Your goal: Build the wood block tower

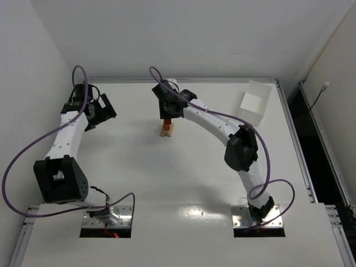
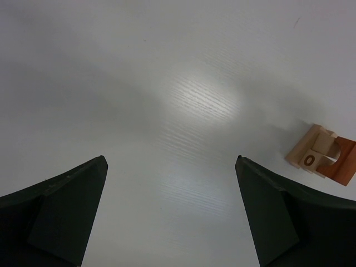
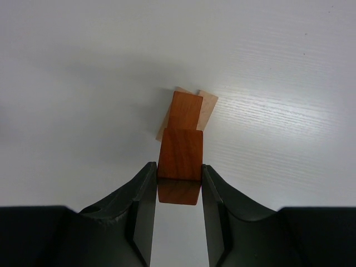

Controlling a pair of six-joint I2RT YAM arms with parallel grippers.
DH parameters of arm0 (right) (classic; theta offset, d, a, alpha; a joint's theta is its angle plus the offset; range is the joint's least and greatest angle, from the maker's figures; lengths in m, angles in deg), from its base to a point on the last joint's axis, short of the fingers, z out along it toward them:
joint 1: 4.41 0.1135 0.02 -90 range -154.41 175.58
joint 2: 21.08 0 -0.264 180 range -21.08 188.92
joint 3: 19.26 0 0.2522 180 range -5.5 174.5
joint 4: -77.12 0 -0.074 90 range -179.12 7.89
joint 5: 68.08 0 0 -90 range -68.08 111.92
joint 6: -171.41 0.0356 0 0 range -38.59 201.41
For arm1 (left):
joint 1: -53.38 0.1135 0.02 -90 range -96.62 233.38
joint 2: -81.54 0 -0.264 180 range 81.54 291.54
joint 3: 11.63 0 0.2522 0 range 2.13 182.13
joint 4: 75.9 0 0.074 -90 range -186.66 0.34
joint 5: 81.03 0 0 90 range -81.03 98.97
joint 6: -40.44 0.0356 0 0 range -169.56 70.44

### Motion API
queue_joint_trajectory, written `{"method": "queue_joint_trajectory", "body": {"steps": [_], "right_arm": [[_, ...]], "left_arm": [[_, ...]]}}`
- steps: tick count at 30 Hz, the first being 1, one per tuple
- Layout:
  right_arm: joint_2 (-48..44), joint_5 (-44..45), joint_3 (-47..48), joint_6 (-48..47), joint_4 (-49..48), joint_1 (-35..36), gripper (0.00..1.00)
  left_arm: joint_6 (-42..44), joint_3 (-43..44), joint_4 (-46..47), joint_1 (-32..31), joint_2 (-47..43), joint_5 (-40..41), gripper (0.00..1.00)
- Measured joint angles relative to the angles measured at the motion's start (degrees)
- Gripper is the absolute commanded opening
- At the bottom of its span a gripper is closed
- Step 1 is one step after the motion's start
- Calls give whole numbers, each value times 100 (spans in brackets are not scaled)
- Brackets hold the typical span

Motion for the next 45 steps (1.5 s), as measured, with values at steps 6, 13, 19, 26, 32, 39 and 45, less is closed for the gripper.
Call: {"method": "queue_joint_trajectory", "body": {"steps": [6,13,19,26,32,39,45], "right_arm": [[192,157,105,2,-50,-15,0],[496,175,254,-31,-118,-35,0],[581,151,273,-63,-138,-70,0],[654,125,284,-105,-238,-70,0],[723,52,299,-138,-271,-70,0],[752,-35,313,-142,-323,-70,3],[752,-70,317,-181,-354,-70,12]], "left_arm": [[0,0,52,-4,-11,-35,100],[0,-2,90,-63,-11,-81,100],[0,-2,116,-66,-9,-184,100],[0,-2,136,-66,2,-280,100],[0,-2,138,-66,39,-310,100],[0,-2,144,-66,44,-361,100],[0,-2,146,-66,46,-415,100]]}}
